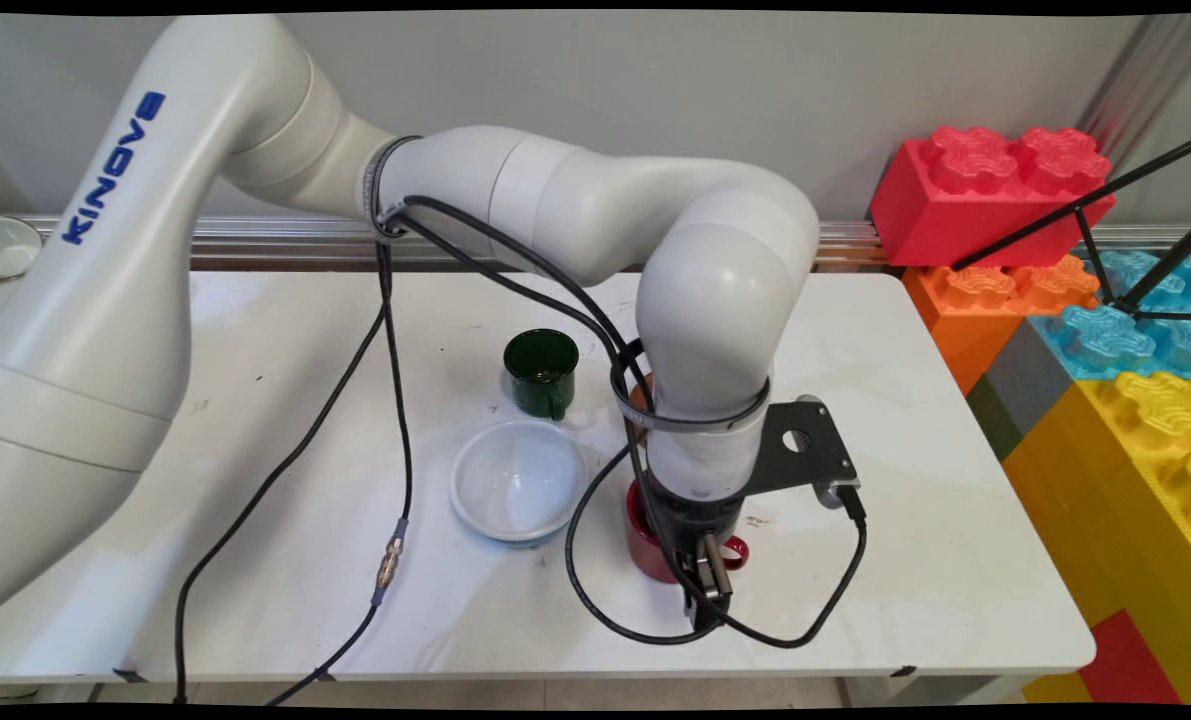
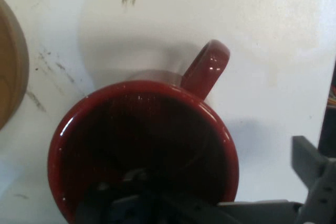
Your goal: Place the picked object on the table
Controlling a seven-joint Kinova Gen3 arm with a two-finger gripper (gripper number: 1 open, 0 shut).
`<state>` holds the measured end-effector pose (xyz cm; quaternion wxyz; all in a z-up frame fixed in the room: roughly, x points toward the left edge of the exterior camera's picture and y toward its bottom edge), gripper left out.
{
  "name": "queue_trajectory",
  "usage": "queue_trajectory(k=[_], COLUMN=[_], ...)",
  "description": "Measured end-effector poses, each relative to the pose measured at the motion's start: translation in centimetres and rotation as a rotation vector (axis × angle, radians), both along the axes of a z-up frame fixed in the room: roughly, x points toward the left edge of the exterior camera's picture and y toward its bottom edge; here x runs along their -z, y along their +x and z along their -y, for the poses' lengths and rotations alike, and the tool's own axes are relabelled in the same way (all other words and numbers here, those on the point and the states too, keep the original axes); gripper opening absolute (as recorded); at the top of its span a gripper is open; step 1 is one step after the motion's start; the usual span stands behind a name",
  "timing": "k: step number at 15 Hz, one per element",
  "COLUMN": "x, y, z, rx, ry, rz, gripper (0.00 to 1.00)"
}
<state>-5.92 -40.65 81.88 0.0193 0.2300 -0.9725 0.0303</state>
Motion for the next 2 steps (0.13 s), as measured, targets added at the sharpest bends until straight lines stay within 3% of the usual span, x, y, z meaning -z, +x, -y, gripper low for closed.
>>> queue_trajectory(k=[2], x=[-0.05], y=[-0.03], z=[0.03], rx=[-0.004], ry=[-0.005], rz=[-0.007], gripper=[1.00])
